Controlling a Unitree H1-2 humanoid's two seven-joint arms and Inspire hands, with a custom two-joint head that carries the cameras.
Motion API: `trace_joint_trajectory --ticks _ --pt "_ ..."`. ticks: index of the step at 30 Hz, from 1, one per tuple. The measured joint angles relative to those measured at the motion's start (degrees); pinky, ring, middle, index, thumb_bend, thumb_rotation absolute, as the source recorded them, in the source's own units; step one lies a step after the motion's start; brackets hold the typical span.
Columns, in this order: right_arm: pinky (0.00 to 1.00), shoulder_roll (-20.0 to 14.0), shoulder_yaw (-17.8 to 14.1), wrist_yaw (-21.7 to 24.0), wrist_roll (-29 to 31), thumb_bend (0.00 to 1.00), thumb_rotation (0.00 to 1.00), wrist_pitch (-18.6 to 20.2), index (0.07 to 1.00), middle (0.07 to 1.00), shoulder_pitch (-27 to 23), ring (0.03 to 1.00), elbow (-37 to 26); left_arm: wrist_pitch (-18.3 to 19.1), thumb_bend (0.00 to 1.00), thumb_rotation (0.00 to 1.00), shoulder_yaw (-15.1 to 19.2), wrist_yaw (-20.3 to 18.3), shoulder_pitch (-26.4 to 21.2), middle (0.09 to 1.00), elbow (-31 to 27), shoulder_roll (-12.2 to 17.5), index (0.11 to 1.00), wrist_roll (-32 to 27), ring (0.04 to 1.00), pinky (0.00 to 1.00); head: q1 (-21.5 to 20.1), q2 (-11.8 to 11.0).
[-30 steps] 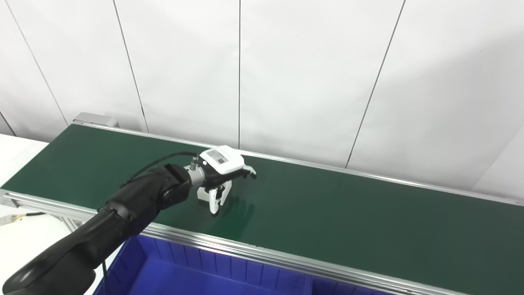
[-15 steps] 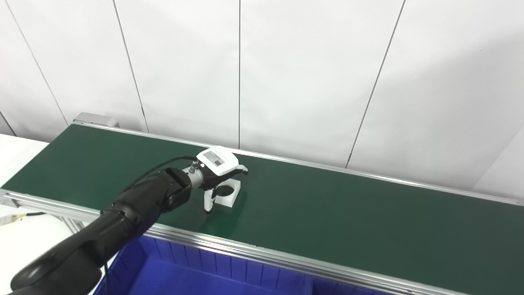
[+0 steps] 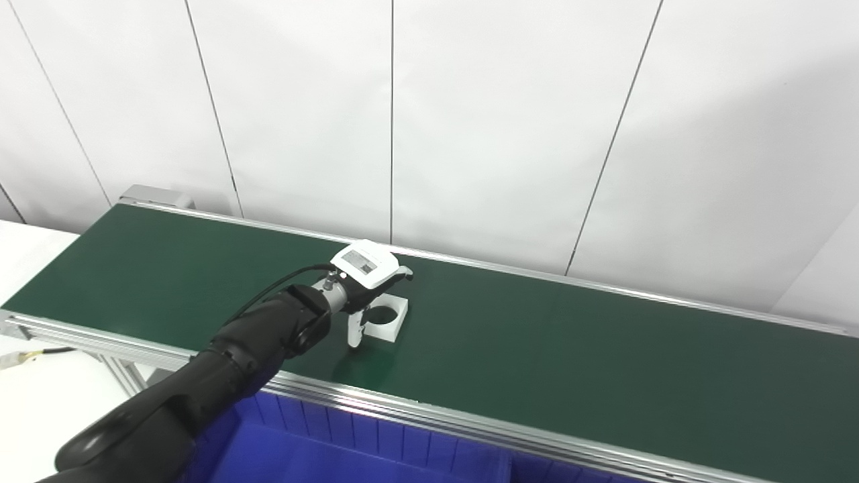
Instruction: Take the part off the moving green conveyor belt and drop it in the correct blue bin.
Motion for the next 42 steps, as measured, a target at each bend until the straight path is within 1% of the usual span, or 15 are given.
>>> trace_joint_trajectory --ticks 1,2,3,4,5,6,9,11,18,25,32,33,35,39,42 --pt "0.9 0.04 0.01 0.0 0.0 0.81 1.0 0.0 0.872 0.883 0.01 0.905 -0.09 0.31 1.0 0.0 -0.2 -0.02 -0.13 0.76 0.15 -0.33 0.764 0.0 0.729 0.64 0.0 0.09" --pt "0.91 0.07 0.02 -0.01 0.0 0.8 1.0 0.0 0.874 0.883 0.01 0.909 -0.15 0.43 1.0 0.0 -0.28 -0.01 -0.36 0.623 0.55 -0.68 0.707 -0.01 0.558 0.46 0.0 0.09" --pt "0.91 0.09 0.05 -0.03 -0.04 0.8 1.0 0.0 0.875 0.883 0.01 0.908 -0.26 0.46 0.98 0.0 -0.41 0.03 -0.76 0.479 1.19 -1.08 0.668 -0.04 0.401 0.32 0.09 0.09" --pt "0.91 0.1 0.11 -0.07 -0.08 0.8 1.0 0.0 0.876 0.883 0.0 0.908 -0.36 0.46 0.96 0.0 -0.55 0.14 -1.02 0.374 1.57 -1.34 0.64 -0.06 0.296 0.23 0.09 0.09" --pt "0.91 0.1 0.18 -0.1 -0.12 0.8 1.0 0.0 0.876 0.884 0.0 0.908 -0.46 0.45 0.94 0.0 -0.63 0.4 -1.17 0.309 1.9 -1.48 0.614 -0.3 0.232 0.17 0.0 0.09" --pt "0.91 0.1 0.25 -0.13 -0.19 0.8 1.0 0.0 0.875 0.884 0.01 0.906 -0.52 0.45 0.73 0.02 -0.66 0.51 -1.24 0.261 2.1 -1.54 0.546 -0.64 0.184 0.12 0.0 0.17" --pt "0.9 0.11 0.32 -0.22 -0.19 0.8 1.0 0.0 0.874 0.883 0.06 0.902 -0.55 0.39 0.56 0.04 -1.01 0.72 -1.42 0.255 2.27 -1.57 0.502 -1.56 0.176 0.11 -0.18 0.26" --pt "0.9 0.19 0.3 -0.12 -0.12 0.8 1.0 0.0 0.872 0.879 0.06 0.898 -0.62 0.35 0.53 0.04 -1.29 0.81 -1.54 0.274 2.41 -1.59 0.492 -2.02 0.192 0.13 -0.26 0.26" --pt "0.91 0.46 0.26 -0.06 -0.04 0.8 1.0 0.0 0.87 0.873 0.1 0.894 -0.71 0.28 0.52 0.05 -2.91 -0.57 -2.55 0.246 2.5 -1.76 0.492 -2.65 0.168 0.11 -0.44 0.53" --pt "0.87 0.6 0.25 -0.08 -0.05 0.8 1.0 0.0 0.866 0.866 0.12 0.876 -0.83 0.31 0.52 0.05 -4.35 -2.62 -3.12 0.247 1.55 -1.71 0.494 -2.45 0.169 0.11 -0.53 0.7" --pt "0.87 0.93 0.19 -0.07 -0.03 0.81 1.0 0.0 0.868 0.865 0.11 0.875 -0.87 0.51 0.52 0.05 -4.5 -3.99 -3.2 0.232 0.49 -0.74 0.494 -2.41 0.152 0.09 -0.53 0.7" --pt "0.88 0.94 0.19 -0.07 -0.03 0.81 1.0 0.0 0.87 0.865 0.12 0.876 -0.88 0.53 0.52 0.06 -4.5 -4.34 -3.2 0.29 0.38 -0.61 0.495 -2.4 0.197 0.13 -0.27 0.79" --pt "0.88 0.97 0.18 -0.05 -0.03 0.81 1.0 0.0 0.87 0.865 0.12 0.873 -0.92 1.06 0.52 0.06 -4.48 -7.03 -3.19 0.348 -1.21 -0.03 0.496 -2.45 0.25 0.17 0.09 0.97" --pt "0.87 0.94 -0.08 0.03 0.06 0.81 1.0 0.0 0.876 0.867 0.17 0.873 -1.06 2.55 0.52 0.06 -3.96 -13.65 -3.05 0.387 -5.49 1.1 0.496 -2.93 0.291 0.22 0.88 0.97" --pt "0.88 0.97 -0.6 0.75 0.54 0.81 1.0 0.0 0.879 0.87 0.13 0.883 -1.05 2.9 0.52 0.06 -2.94 -16.98 -2.68 0.397 -10.2 1.81 0.495 -3.78 0.296 0.22 1.67 0.97"
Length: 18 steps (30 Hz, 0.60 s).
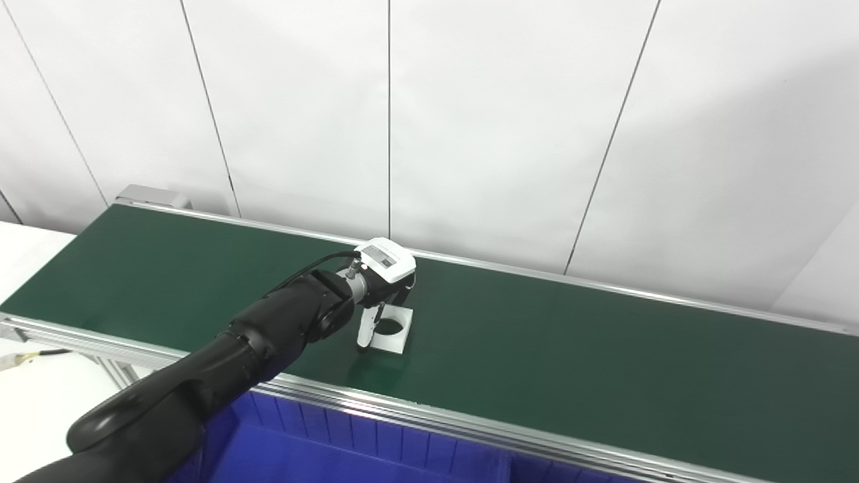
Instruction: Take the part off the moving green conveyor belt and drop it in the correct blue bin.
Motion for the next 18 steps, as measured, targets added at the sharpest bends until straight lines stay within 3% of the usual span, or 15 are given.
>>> trace_joint_trajectory --ticks 6,8,13,15,18 --pt "0.9 0.47 -1.79 2.5 0.72 0.81 1.0 0.0 0.888 0.871 -0.06 0.882 0.02 -0.18 0.52 0.05 2.96 -2.68 2.24 0.399 -11.9 1.86 0.495 -0.7 0.292 0.22 0.44 0.44" --pt "0.9 0.85 -2.41 3.37 0.82 0.81 1.0 0.0 0.887 0.868 0.05 0.881 0.01 -0.36 0.52 0.02 3.98 -4.42 3.43 0.442 -16.24 2.6 0.494 -1.39 0.292 0.22 0.53 0.79" --pt "0.88 1.06 -3.17 4.48 0.75 0.79 1.0 0.0 0.887 0.87 0.16 0.879 -0.51 -0.51 0.53 0.0 6.33 -7.53 5.98 0.476 -24.6 3.34 0.494 -2.55 0.3 0.23 0.53 2.9" --pt "0.89 1.14 -3.24 4.52 0.62 0.79 1.0 0.0 0.889 0.872 0.18 0.883 -1.05 -0.77 0.53 0.0 7.33 -8.43 7.27 0.477 -28.12 4.0 0.494 -3.17 0.305 0.23 0.18 5.26" --pt "0.9 1.16 -3.57 5.05 0.65 0.79 1.0 0.0 0.893 0.877 0.47 0.891 -2.31 -1.18 0.53 0.0 8.48 -9.59 8.92 0.477 -31.69 4.72 0.493 -4.07 0.317 0.24 -0.09 6.77"
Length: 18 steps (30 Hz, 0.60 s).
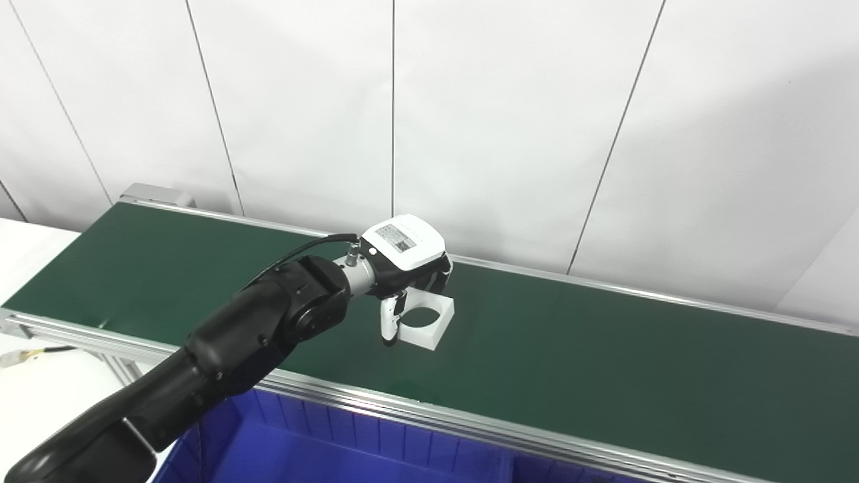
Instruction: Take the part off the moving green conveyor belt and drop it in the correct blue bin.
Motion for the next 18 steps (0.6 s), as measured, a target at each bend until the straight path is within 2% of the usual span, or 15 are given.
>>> trace_joint_trajectory --ticks 1,3,4,5,7,8,9,10,11,13,18 --pt "0.91 0.0 -0.18 0.32 0.03 0.79 1.0 0.0 0.894 0.878 0.09 0.892 -0.59 -0.3 0.53 0.0 0.55 -0.28 0.71 0.477 -1.19 0.18 0.493 -0.54 0.317 0.25 -0.26 1.74" --pt "0.91 0.0 -0.52 0.78 0.14 0.79 1.0 -0.01 0.891 0.875 0.19 0.893 -1.28 -0.64 0.53 0.0 1.11 -1.47 1.89 0.478 -3.43 0.4 0.493 -1.35 0.338 0.26 -0.26 1.76" --pt "0.91 0.0 -0.76 1.04 0.17 0.79 1.0 -0.01 0.89 0.874 0.3 0.893 -1.83 -0.77 0.53 0.0 1.45 -2.45 2.39 0.478 -4.48 0.4 0.493 -1.99 0.343 0.27 -0.52 3.5" --pt "0.9 0.0 -0.91 1.26 0.2 0.8 1.0 -0.01 0.886 0.87 0.36 0.887 -2.19 -0.92 0.52 0.0 1.64 -3.27 2.79 0.476 -5.32 0.42 0.507 -2.26 0.418 0.32 -0.53 3.52" --pt "0.88 -0.01 -1.2 1.53 0.16 0.82 0.99 -0.01 0.88 0.862 0.4 0.875 -2.7 -1.01 0.52 0.0 2.13 -5.17 3.72 0.487 -7.54 0.45 0.503 -2.68 0.5 0.39 -1.4 6.4" --pt "0.88 -0.03 -1.33 1.54 0.11 0.83 0.98 -0.01 0.874 0.855 0.45 0.869 -2.9 -1.0 0.52 0.0 2.35 -5.99 4.17 0.493 -8.68 0.45 0.497 -2.7 0.512 0.41 -1.58 7.11" --pt "0.88 -0.03 -1.52 1.63 0.1 0.83 0.97 -0.01 0.873 0.854 0.56 0.868 -3.28 -0.99 0.52 0.0 2.74 -6.83 4.85 0.494 -10.16 0.46 0.496 -2.67 0.513 0.41 -1.58 7.12" --pt "0.87 -0.03 -1.73 1.68 0.11 0.83 0.97 -0.01 0.869 0.851 0.77 0.865 -3.84 -0.99 0.52 0.03 2.85 -7.43 5.35 0.558 -11.14 0.45 0.495 -2.66 0.519 0.42 -2.1 8.16" --pt "0.86 -0.04 -1.96 1.71 0.11 0.83 0.97 -0.01 0.867 0.849 0.92 0.861 -4.31 -0.98 0.52 0.05 2.9 -8.18 5.81 0.584 -11.93 0.45 0.495 -2.68 0.519 0.42 -2.2 8.26" --pt "0.85 -0.03 -2.17 1.78 0.11 0.83 0.96 -0.01 0.863 0.846 0.86 0.856 -4.49 -0.96 0.52 0.06 3.24 -9.92 6.72 0.608 -13.29 0.44 0.495 -2.7 0.52 0.42 -2.55 8.61" --pt "0.85 -0.02 -2.38 2.33 0.18 0.81 0.95 -0.01 0.86 0.848 0.88 0.854 -4.82 -0.93 0.52 0.05 3.9 -11.83 10.05 0.57 -15.51 0.02 0.495 -2.41 0.461 0.38 -2.99 9.58"
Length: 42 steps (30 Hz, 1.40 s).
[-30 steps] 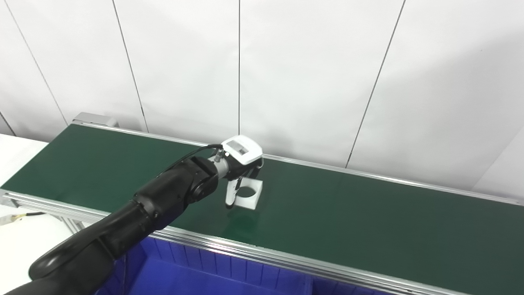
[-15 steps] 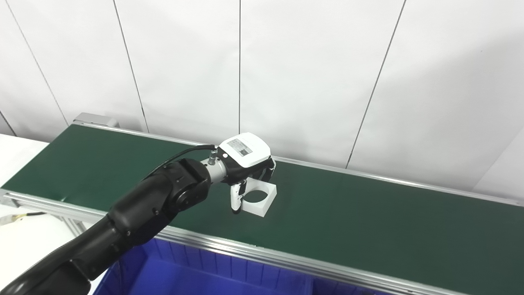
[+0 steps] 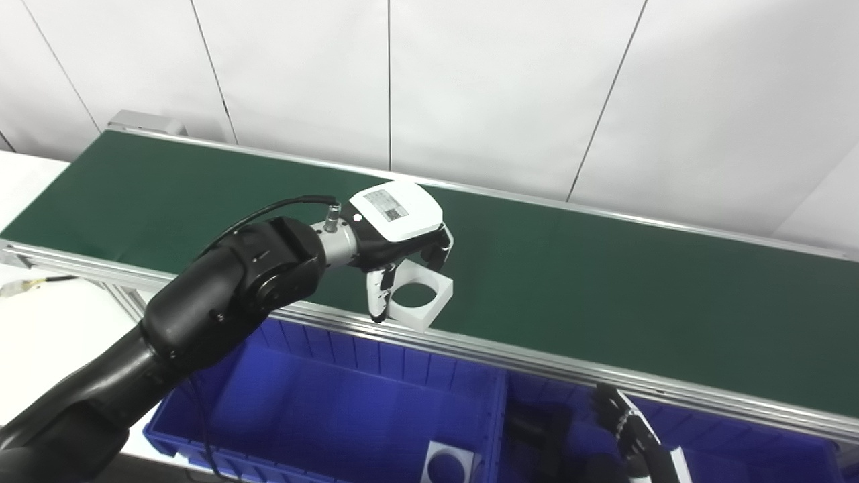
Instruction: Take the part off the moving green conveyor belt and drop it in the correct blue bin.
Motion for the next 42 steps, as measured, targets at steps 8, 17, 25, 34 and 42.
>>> trace_joint_trajectory --ticks 8,17,25,34,42 --pt "0.83 0.04 -0.1 0.43 -0.32 0.82 0.95 0.0 0.855 0.84 -0.16 0.839 -0.87 -0.69 0.52 0.0 -0.53 -0.38 2.93 0.449 0.93 -1.89 0.536 1.49 0.418 0.33 -0.35 0.09" --pt "0.84 0.27 -0.08 0.35 -0.35 0.82 0.96 0.0 0.861 0.841 0.01 0.845 -0.95 -1.17 0.52 0.0 -2.3 1.58 7.13 0.487 4.42 -4.99 0.506 3.07 0.445 0.34 0.17 -0.26" --pt "0.85 0.55 -0.19 0.77 -0.13 0.81 0.94 0.0 0.857 0.842 -0.01 0.851 -1.01 -0.56 0.52 0.05 -3.21 4.62 10.72 0.631 9.81 -6.53 0.496 5.69 0.534 0.41 0.53 -0.61" --pt "0.85 0.8 -0.54 0.91 -0.06 0.82 0.95 0.0 0.859 0.842 -0.4 0.851 -0.99 -0.96 0.52 0.05 -4.37 16.0 10.69 0.583 21.38 -8.61 0.495 6.68 0.489 0.39 0.18 -0.96" --pt "0.85 0.7 -0.79 0.73 -0.32 0.82 0.95 0.0 0.862 0.843 -0.3 0.851 -0.89 -1.34 0.52 0.05 -6.83 24.51 8.27 0.57 28.54 -9.46 0.495 6.9 0.481 0.39 0.0 -1.4"
